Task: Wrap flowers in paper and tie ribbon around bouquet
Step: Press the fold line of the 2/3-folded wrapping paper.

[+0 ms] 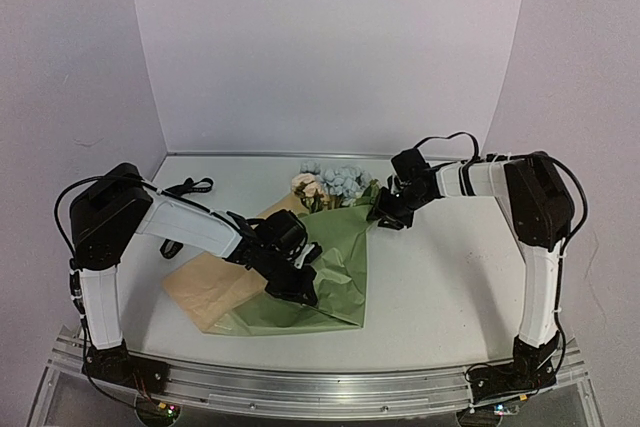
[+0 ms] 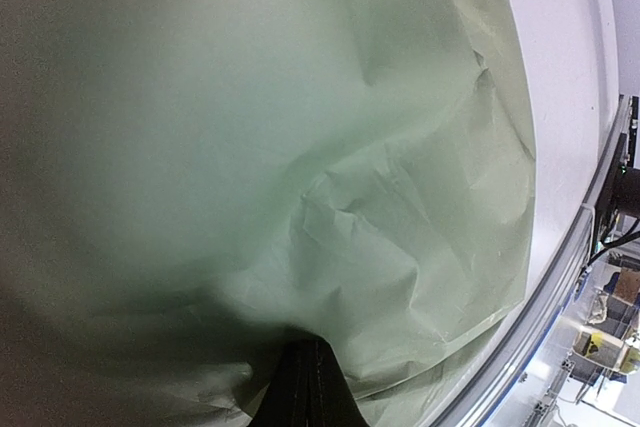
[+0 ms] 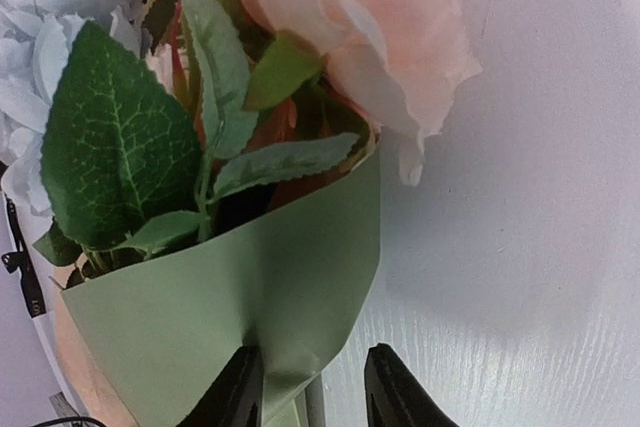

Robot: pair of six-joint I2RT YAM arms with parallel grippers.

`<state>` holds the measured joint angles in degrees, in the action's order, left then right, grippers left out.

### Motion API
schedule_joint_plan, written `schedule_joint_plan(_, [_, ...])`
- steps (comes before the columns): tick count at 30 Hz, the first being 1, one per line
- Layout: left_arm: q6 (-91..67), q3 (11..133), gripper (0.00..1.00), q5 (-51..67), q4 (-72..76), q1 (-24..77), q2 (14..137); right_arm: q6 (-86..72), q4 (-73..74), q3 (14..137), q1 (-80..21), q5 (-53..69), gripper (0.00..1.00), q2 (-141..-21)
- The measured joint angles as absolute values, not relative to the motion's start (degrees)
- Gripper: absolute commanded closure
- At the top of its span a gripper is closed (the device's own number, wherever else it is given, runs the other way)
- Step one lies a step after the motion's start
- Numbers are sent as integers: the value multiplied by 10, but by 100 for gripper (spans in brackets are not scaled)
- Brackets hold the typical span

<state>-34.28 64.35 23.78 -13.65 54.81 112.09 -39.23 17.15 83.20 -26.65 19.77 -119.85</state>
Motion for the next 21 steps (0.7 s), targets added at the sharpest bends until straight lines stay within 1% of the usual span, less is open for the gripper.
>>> schedule_joint_plan(5, [-339, 643, 100, 237, -137, 548, 1121, -379, 165, 845, -264, 192, 86, -1210])
schedule_joint_plan(8, [-332, 642, 100, 236, -136, 548, 1121, -372, 165, 854, -264, 187, 99, -1211])
schedule_joint_plan(21, [-309, 629, 100, 223, -134, 548, 1110, -322, 177, 868, -259, 176, 100, -1214])
